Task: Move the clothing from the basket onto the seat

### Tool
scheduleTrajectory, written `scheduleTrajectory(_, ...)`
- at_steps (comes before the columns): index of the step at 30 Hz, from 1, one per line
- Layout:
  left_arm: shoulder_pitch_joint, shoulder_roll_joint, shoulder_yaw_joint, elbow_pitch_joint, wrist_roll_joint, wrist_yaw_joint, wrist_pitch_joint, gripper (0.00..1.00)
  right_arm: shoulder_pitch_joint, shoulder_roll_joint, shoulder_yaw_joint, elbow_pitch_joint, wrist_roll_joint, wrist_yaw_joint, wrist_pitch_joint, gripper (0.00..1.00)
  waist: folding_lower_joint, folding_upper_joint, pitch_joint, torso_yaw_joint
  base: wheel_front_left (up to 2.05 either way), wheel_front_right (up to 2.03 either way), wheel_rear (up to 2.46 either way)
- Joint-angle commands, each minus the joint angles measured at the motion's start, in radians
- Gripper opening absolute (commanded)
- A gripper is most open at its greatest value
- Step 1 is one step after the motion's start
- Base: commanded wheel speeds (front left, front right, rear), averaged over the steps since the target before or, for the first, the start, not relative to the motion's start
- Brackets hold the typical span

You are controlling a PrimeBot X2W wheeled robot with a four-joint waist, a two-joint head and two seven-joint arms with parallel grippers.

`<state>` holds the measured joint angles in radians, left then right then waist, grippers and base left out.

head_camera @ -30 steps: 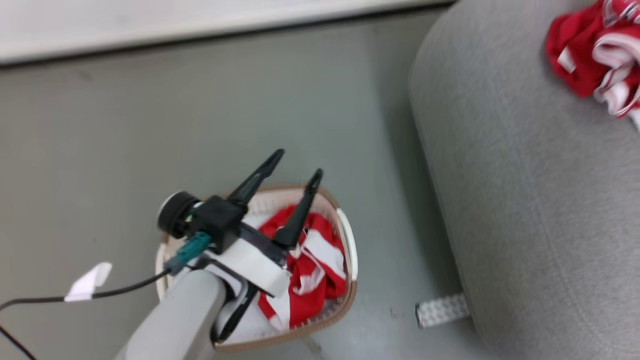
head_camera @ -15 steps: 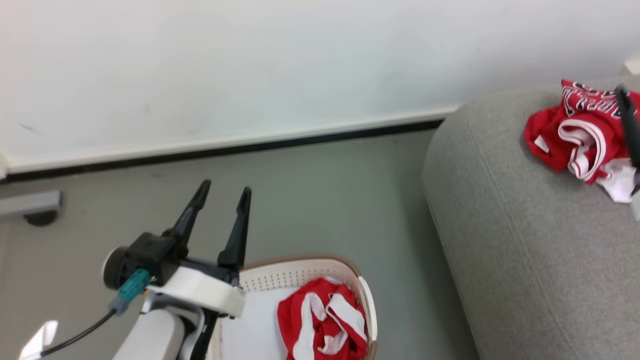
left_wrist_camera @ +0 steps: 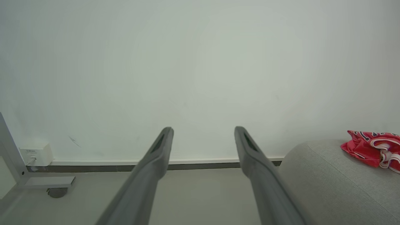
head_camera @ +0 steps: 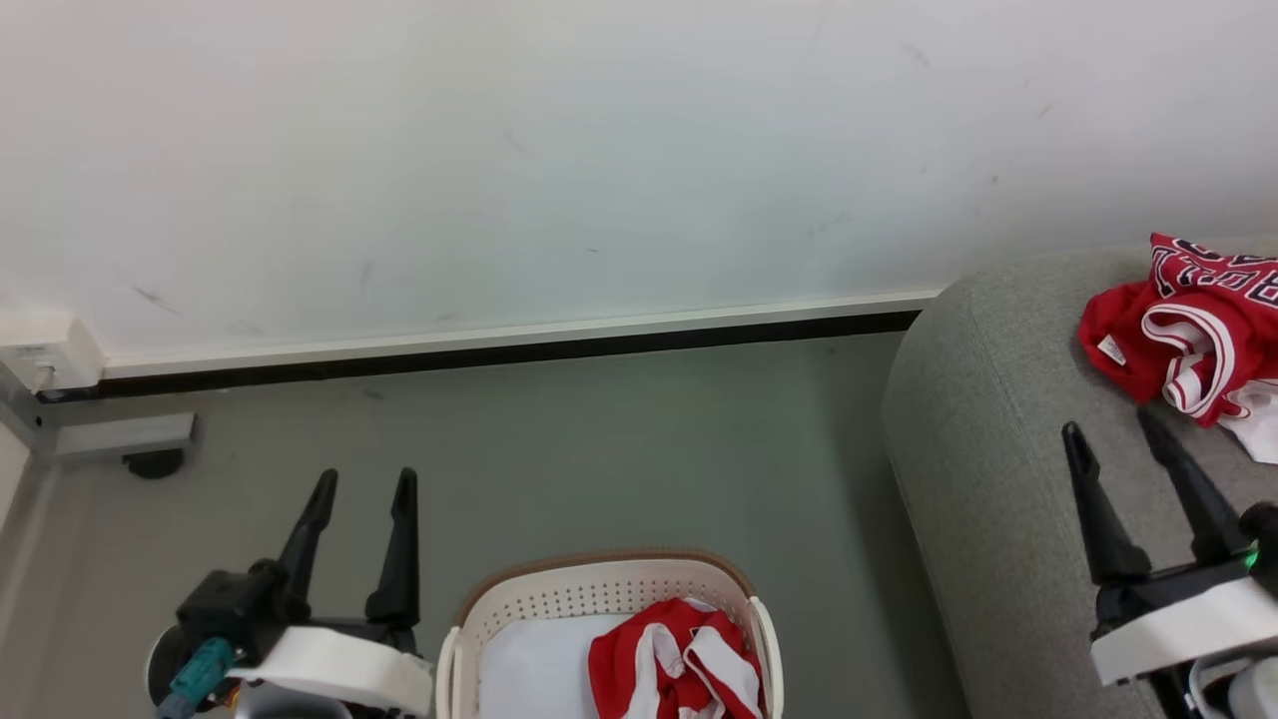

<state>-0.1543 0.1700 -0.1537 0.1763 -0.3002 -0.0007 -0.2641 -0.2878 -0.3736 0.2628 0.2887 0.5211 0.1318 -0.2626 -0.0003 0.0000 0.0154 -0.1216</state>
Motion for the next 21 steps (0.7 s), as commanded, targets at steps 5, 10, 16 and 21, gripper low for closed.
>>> scheduleTrajectory(5, 0.058, -0.044, 0.079, -0.011, 0.055, 0.002, 0.000, 1.00, 0.142, 0.104, -0.086, -0.097, -0.091, -0.002, -0.002, 1.00, 0.0003, 0.0000, 0.008, 0.005, 0.00, 0.00, 0.00)
scheduleTrajectory(10, 0.110, -0.086, 0.126, -0.023, 0.091, -0.012, 0.000, 1.00, 0.221, 0.184, -0.138, -0.127, -0.152, -0.002, -0.002, 1.00, 0.0003, 0.0000, 0.008, 0.007, 0.00, 0.00, 0.00)
scheduleTrajectory(16, 0.124, -0.107, 0.148, -0.013, 0.125, -0.038, 0.000, 1.00, 0.234, 0.225, -0.136, -0.125, -0.195, -0.002, -0.002, 1.00, 0.0003, 0.0000, 0.008, -0.005, 0.00, 0.00, 0.00)
scheduleTrajectory(21, 0.112, -0.112, 0.162, -0.008, 0.141, -0.049, 0.000, 1.00, 0.221, 0.228, -0.136, -0.121, -0.201, -0.002, -0.002, 1.00, 0.0003, 0.0000, 0.009, -0.010, 0.00, 0.00, 0.00)
